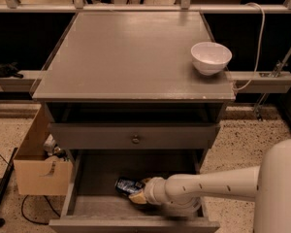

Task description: Pick pepsi can from middle drawer and place on counter

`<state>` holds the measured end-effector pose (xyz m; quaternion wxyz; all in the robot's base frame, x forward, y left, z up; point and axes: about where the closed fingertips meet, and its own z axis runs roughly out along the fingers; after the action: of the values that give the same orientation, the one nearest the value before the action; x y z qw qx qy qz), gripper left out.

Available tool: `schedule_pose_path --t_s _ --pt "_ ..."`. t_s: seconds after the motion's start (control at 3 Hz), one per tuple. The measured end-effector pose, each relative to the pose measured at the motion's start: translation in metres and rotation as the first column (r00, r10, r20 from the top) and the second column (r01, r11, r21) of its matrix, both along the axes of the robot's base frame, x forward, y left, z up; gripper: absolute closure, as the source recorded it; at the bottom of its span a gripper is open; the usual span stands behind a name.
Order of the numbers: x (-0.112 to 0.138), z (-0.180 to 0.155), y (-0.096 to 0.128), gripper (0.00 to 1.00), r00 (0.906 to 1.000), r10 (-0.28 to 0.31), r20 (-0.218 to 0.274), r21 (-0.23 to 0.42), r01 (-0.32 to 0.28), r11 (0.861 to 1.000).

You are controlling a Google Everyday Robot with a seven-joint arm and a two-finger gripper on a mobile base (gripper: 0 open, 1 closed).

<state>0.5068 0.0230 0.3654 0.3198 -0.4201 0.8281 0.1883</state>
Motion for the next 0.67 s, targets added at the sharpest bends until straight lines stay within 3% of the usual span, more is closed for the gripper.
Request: schedule_pose_path --t_s 0.67 --pt "-0.001 0.027 -0.016 1.00 1.0000 0.005 -0.007 -0.007 -0.005 1.000"
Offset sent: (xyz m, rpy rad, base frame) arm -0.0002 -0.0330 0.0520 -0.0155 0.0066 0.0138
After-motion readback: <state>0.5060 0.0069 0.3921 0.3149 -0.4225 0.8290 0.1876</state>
